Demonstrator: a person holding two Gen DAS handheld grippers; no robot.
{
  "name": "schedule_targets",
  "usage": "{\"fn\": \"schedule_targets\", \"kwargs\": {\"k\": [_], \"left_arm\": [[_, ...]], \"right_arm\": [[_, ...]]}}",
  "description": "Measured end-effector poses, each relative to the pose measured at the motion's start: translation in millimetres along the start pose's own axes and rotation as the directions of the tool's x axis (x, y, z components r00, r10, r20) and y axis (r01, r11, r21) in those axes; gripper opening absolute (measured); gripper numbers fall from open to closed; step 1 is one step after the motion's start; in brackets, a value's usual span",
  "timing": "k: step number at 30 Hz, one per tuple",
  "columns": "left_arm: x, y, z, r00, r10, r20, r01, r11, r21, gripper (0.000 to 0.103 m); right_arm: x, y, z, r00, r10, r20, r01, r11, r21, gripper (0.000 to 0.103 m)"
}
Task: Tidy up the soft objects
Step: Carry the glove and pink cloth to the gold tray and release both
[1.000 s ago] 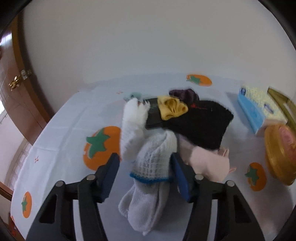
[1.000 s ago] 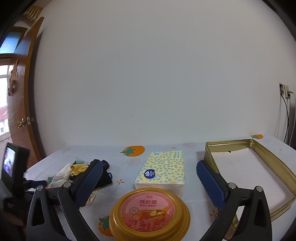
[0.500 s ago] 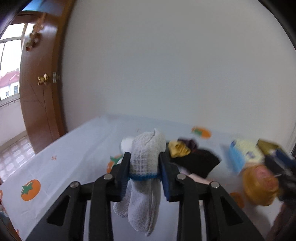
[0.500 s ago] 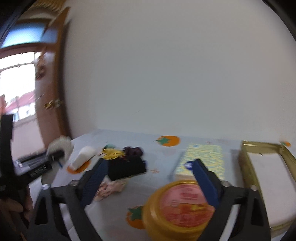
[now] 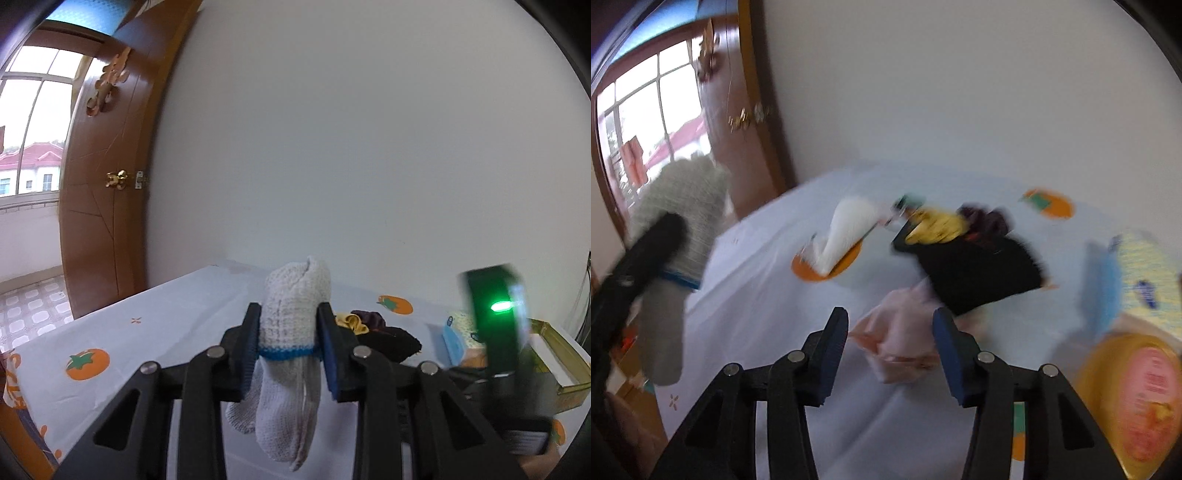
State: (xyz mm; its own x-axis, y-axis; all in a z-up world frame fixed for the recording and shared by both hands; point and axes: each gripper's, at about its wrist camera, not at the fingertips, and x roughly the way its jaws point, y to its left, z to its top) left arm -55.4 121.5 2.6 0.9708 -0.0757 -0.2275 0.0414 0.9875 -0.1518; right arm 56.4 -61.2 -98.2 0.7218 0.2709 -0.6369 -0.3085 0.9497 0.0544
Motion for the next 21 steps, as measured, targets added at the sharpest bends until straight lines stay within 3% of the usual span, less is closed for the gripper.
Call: {"fn": "schedule_targets", "kwargs": {"k": [2, 4, 8, 13, 17, 21], "left_arm": [[3, -1, 0, 1.0, -0.002, -0.017, 0.002, 1.0, 0.012, 0.029], [7, -3, -1, 1.0, 0.004, -0.03, -0.003, 1.0, 0.031, 0.029], [9, -6, -1, 0.999, 0.015, -0.047, -0.013, 0.998, 0.054, 0.029], [9, -8, -1, 0.998, 0.029, -0.05, -0.026, 0.998, 0.057, 0.029], [9, -15, -1, 0.998, 0.038, -0.054, -0.034, 0.996, 0.081, 0.029], [4, -25, -3, 0.999, 0.013, -0.05, -0.01, 0.997, 0.073, 0.029]], "right_arm": [[12, -2, -1, 0.997, -0.013, -0.07, 0.013, 1.0, 0.004, 0.028], [12, -10, -4, 0.998, 0.028, -0.062, -0.025, 0.999, 0.042, 0.021], [7, -28, -10, 0.992, 0.123, -0.012, -0.121, 0.986, 0.115, 0.018], [-47, -32, -25, 0.971, 0.169, 0.171, -0.184, 0.98, 0.077, 0.018], [-92, -33, -33, 0.94, 0.067, 0.333, -0.08, 0.997, 0.025, 0.018], [-122, -46, -48, 0.894, -0.089, 0.44, 0.066, 0.995, 0.068, 0.018]]}}
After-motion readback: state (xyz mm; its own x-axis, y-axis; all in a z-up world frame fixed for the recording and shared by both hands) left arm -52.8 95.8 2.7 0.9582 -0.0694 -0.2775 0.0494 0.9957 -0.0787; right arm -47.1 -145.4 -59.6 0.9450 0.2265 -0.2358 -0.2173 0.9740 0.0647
